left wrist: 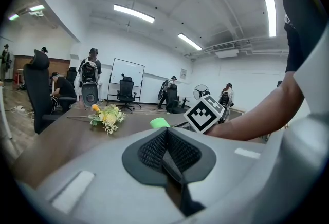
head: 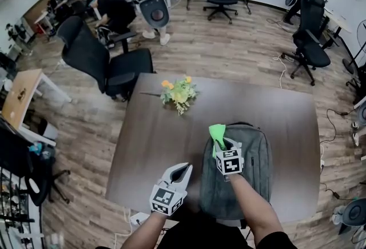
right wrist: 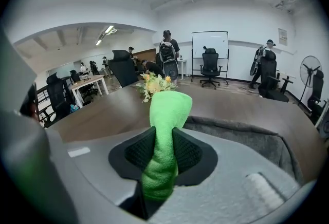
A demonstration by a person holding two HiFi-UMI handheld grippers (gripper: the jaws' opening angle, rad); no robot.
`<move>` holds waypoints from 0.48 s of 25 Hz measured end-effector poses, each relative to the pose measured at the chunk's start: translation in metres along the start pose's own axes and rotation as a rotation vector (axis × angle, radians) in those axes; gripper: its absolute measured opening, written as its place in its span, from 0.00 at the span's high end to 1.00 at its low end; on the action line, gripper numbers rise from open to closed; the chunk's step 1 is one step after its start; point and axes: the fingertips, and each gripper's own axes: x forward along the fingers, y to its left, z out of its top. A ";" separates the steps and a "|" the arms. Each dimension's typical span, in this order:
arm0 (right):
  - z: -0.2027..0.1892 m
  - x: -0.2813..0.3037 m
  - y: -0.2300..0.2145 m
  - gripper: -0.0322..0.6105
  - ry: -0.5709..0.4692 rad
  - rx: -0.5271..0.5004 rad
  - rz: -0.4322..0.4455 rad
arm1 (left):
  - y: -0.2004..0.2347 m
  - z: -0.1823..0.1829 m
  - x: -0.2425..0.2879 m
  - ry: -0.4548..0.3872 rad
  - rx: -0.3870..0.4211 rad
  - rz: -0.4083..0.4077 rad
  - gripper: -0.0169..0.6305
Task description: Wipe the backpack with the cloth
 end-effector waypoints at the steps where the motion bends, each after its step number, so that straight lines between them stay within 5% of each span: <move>1: -0.001 0.000 -0.003 0.80 0.005 -0.002 -0.007 | 0.000 -0.002 0.000 0.002 -0.001 0.001 0.94; 12: -0.010 -0.012 -0.060 0.80 0.063 -0.079 -0.147 | -0.001 -0.010 0.009 0.032 0.005 0.004 0.94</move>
